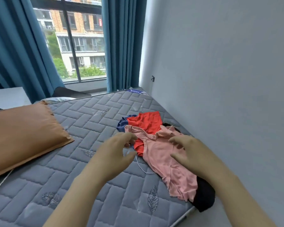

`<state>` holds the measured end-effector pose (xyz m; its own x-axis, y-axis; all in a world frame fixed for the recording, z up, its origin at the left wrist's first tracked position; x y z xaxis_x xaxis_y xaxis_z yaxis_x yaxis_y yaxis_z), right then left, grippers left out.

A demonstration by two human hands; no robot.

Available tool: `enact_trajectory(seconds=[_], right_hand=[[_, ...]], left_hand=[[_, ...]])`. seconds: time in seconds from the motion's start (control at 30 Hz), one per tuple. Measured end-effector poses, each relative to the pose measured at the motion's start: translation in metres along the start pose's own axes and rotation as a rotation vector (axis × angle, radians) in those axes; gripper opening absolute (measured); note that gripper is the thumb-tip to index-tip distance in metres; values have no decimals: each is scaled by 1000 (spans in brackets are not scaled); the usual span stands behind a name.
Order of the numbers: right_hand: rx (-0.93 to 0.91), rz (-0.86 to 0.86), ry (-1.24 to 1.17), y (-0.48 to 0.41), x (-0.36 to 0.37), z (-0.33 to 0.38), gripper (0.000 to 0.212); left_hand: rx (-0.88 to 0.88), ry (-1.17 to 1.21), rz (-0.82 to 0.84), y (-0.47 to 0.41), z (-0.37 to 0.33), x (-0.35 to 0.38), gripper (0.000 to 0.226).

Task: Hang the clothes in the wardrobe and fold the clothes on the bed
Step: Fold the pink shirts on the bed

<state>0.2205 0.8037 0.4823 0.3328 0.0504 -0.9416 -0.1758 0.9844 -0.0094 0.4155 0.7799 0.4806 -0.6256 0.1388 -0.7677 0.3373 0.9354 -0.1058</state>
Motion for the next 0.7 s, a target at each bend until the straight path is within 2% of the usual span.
enact_trajectory(seconds=[0.27,0.7], right_hand=[[231,8,-38,42,8,-93,36],[313,-3,-130,81,-15,-270,37]], left_hand=[[127,31,184,-36,-39,90,34],[126,29,283,-105,-153,235,31]])
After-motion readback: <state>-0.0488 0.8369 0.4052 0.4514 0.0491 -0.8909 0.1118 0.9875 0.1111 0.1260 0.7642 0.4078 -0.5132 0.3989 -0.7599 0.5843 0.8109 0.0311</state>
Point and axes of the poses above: each hand's wrist, its own y-axis away from the middle knuckle, its own x-axis out of the palm, z = x × y, the point moved 10 cm from there along -y, towards the middle knuckle, and after that the axes turned 5 degrees about -x, right-handed, at the moved point
